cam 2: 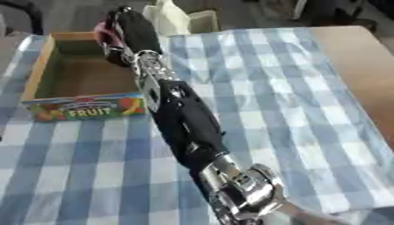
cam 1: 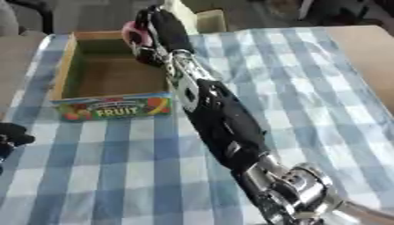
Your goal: Pick up objects on the table and place them in the box.
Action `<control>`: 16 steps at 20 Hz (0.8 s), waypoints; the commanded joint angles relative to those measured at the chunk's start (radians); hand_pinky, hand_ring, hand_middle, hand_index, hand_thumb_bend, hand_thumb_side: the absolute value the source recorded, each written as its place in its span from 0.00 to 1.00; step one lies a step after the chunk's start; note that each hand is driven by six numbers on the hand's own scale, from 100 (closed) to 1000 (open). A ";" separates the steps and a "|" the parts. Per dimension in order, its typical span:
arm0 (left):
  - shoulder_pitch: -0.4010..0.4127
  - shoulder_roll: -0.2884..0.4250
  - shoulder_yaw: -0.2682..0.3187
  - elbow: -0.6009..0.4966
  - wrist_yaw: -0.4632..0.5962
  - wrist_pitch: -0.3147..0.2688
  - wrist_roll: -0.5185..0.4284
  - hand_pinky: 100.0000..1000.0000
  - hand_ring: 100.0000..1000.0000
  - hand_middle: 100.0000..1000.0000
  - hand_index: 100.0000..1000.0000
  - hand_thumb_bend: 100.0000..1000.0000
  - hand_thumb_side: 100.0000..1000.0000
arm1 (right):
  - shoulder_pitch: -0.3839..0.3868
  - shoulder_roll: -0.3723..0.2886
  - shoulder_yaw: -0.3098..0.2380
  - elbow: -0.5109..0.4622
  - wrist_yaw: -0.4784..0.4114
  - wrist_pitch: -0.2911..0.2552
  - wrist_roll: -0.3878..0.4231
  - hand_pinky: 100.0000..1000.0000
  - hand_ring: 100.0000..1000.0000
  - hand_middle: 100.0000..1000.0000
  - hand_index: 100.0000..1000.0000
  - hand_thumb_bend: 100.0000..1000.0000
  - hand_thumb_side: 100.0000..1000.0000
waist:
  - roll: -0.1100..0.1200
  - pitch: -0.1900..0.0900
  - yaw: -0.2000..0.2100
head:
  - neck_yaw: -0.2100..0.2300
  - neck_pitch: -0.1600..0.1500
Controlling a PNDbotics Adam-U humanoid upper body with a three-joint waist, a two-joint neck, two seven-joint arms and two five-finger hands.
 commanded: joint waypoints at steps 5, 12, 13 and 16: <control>-0.018 0.010 -0.002 -0.019 0.004 -0.001 -0.004 0.69 0.49 0.47 0.43 0.02 0.87 | 0.018 0.035 0.005 -0.013 0.092 -0.012 0.093 0.40 0.66 0.47 0.56 0.00 0.00 | 0.005 -0.011 0.007 | -0.008 -0.015; -0.017 0.010 0.000 -0.018 0.004 -0.001 -0.002 0.69 0.49 0.47 0.43 0.02 0.87 | 0.025 0.032 -0.013 -0.029 0.124 0.039 0.086 0.48 0.75 0.72 0.79 0.09 0.09 | 0.004 -0.012 0.007 | -0.008 -0.016; -0.017 0.010 0.000 -0.019 0.004 -0.001 -0.003 0.69 0.49 0.47 0.43 0.02 0.87 | 0.025 0.030 -0.015 -0.031 0.123 0.043 0.079 0.49 0.76 0.75 0.82 0.11 0.15 | 0.004 -0.012 0.006 | -0.007 -0.016; -0.017 0.010 0.001 -0.019 0.003 -0.001 -0.002 0.69 0.49 0.47 0.43 0.02 0.87 | 0.024 0.024 -0.020 -0.034 0.111 0.057 0.062 0.49 0.77 0.77 0.82 0.09 0.14 | 0.004 -0.014 0.004 | -0.007 -0.016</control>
